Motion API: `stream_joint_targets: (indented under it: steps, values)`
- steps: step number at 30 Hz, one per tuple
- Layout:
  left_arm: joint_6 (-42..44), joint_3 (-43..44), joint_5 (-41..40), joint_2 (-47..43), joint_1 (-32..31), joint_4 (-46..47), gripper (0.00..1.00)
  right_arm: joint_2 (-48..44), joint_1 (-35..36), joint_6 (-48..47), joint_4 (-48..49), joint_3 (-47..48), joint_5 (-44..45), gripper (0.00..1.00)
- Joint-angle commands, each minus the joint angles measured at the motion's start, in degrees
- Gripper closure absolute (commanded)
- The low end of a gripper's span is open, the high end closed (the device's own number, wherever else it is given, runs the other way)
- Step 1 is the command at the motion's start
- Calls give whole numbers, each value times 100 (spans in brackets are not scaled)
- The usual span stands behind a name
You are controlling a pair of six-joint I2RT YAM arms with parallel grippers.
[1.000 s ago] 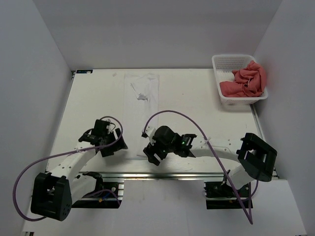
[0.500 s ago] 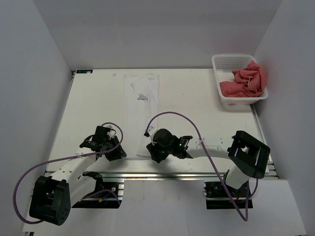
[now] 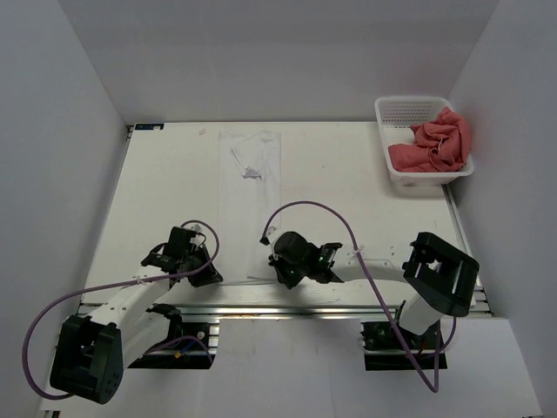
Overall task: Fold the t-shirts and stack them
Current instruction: Grab the bottom of the folded rectangular tshirt with both arms, then fold the folded rectangular tshirt in 1/3 of the way
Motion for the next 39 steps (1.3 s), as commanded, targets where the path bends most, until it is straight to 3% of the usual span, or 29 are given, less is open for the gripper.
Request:
stream_joint_targets:
  steps: [1, 12, 19, 28, 39]
  values:
    - [100, -89, 182, -206, -32, -230, 100, -444, -8, 122, 89, -196, 42, 100]
    - [100, 595, 578, -331, -32, 491, 100, -577, -131, 209, 64, 356, 1008, 100]
    - [-15, 1237, 51, 276, -32, 666, 100, -278, -622, 210, -112, 1111, 1659, 100]
    - [126, 3028, -1082, 1768, 74, 649, 100, 538, -1308, -369, -271, 2395, 1712, 100]
    - [293, 4866, -1461, 3413, 127, 509, 100, 1418, -1941, -739, -455, 3749, 1273, 100]
